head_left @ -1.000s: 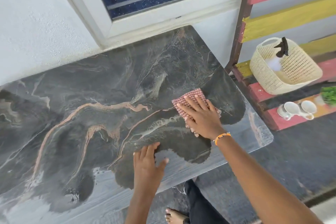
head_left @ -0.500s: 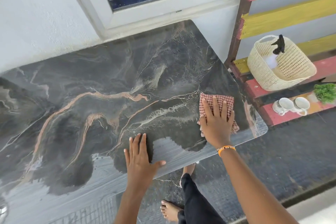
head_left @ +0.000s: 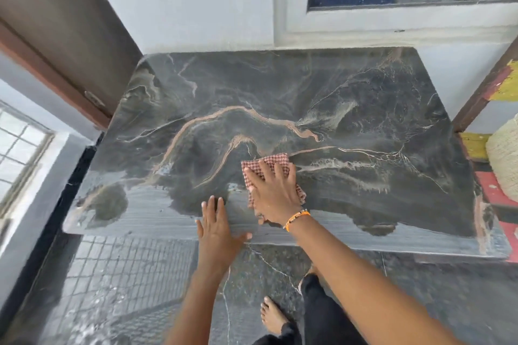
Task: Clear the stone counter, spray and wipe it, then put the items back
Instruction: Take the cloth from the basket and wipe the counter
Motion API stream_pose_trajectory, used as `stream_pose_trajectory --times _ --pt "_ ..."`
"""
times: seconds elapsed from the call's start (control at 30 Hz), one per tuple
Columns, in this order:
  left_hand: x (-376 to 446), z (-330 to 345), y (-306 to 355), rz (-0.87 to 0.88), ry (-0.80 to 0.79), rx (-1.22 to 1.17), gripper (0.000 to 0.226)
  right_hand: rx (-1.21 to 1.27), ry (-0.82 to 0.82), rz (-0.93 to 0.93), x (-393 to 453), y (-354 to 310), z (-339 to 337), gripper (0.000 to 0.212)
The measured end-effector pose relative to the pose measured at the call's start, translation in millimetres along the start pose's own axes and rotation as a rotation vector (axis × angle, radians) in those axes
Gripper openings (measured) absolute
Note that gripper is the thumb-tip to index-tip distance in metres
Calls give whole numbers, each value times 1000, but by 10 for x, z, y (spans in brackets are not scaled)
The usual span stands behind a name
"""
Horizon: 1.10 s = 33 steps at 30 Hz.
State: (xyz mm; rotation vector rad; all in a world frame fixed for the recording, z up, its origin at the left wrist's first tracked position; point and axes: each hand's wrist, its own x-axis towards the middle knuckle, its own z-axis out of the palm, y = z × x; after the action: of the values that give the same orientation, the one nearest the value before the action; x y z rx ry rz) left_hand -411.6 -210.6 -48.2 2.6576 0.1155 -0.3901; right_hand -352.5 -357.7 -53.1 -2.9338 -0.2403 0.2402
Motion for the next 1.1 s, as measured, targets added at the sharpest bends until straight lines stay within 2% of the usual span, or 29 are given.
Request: stream_pose_trajectory --times 0.07,0.13,0.3,0.4,0.6,0.77,0.87,0.97,1.1 --pt "-38 -92 -159 -11 -1 21 99 -54 -21 -94 25 119 0 51" --pt "-58 -129 -256 -7 -7 38 99 -57 -77 -106 -5 220 65 53" --pt "-62 -247 -500 -33 16 5 98 -73 -52 0 69 -122 153 74" --pt "14 -312 -683 -70 31 -36 99 -62 -6 42 284 -381 188 74" --pt "255 -578 -1175 -157 90 -93 93 -20 47 62 947 -1152 313 63" --pt "613 -971 -1722 -271 157 -95 84 -14 48 -34 1695 -1907 352 65" --pt "761 -1218 -2049 -318 194 -112 76 -17 42 -87 2106 -2334 369 59" --pt "885 -1406 -2406 -382 199 -171 75 -10 -12 -170 2463 -2820 431 58" --pt "915 -1521 -2607 -414 199 -235 70 -47 -42 -298 2525 -3298 508 57"
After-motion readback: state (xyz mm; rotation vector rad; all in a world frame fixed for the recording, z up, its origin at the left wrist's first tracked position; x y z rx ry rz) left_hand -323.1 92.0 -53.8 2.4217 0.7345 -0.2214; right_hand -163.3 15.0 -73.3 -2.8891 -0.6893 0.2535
